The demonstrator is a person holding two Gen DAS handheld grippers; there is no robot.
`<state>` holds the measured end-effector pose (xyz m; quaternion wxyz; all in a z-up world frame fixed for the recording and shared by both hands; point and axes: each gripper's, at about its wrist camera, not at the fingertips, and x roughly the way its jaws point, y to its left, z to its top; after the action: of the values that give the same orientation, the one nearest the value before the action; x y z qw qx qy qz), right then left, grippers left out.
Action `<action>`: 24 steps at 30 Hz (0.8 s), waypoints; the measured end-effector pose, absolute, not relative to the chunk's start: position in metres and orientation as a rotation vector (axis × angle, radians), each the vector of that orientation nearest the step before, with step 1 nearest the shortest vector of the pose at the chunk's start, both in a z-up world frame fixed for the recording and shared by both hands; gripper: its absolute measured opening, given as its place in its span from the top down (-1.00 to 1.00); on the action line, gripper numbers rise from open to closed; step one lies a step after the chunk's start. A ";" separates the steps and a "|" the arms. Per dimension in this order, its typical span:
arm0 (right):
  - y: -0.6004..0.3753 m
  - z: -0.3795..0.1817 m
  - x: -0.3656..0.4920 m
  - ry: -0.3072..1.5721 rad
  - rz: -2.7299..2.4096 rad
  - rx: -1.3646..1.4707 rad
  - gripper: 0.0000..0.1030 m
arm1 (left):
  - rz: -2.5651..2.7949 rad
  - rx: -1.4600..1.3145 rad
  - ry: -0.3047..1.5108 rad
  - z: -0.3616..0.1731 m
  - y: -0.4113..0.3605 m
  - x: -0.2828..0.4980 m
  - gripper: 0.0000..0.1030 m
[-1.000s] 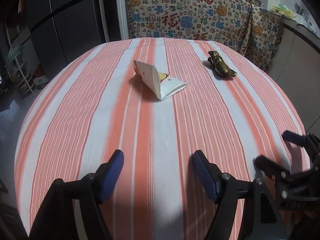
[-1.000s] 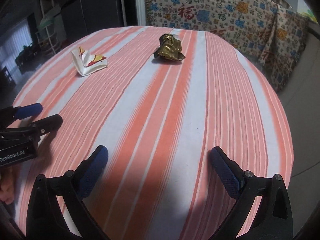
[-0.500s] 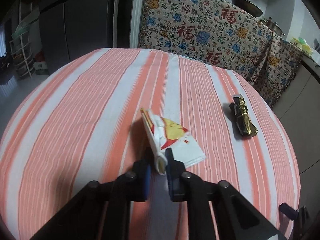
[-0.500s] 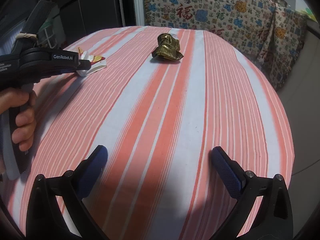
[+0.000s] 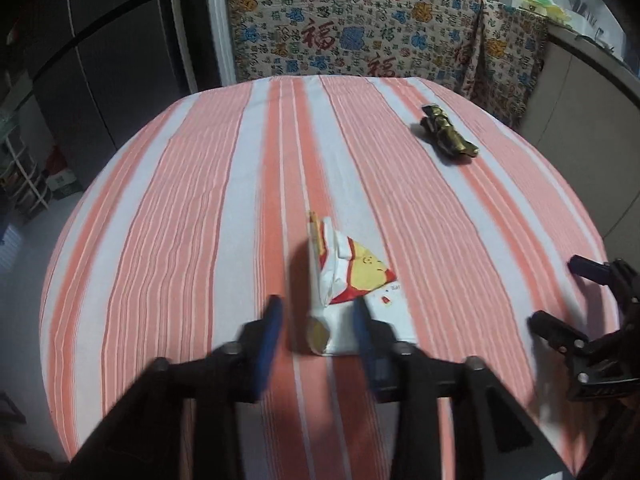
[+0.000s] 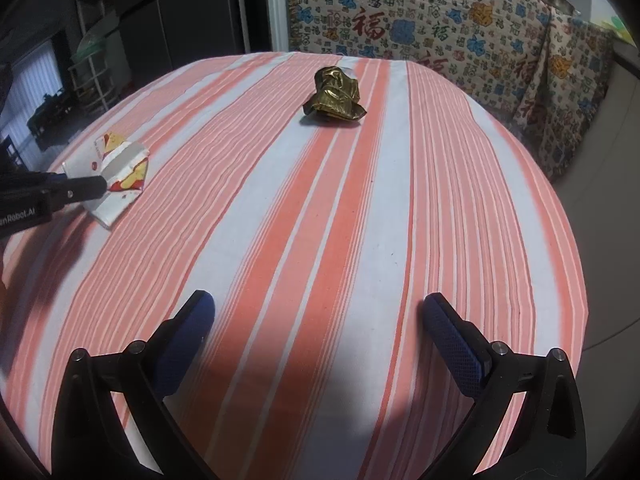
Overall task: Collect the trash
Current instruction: 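Grasp the white paper wrapper with the left tool while the right tool grasps the gold foil item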
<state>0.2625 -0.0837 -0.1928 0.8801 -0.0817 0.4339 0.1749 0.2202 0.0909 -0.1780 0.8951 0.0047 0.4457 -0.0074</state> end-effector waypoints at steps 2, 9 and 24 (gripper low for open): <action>-0.084 -0.193 0.262 0.904 0.364 -0.172 -0.99 | -0.014 -0.012 0.910 -0.180 0.092 0.223 -0.09; -0.088 -0.192 0.263 0.901 0.371 -0.151 -0.99 | -0.009 -0.034 0.890 -0.186 0.092 0.231 -0.31; -0.053 -0.171 0.432 0.987 0.407 -0.032 -0.77 | -0.004 -0.027 0.890 -0.187 0.089 0.229 -0.37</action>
<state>0.4320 -0.0530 -0.1713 0.8606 -0.0152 0.4705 0.1941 0.2286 0.0889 -0.1874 0.9025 -0.0131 0.4304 -0.0021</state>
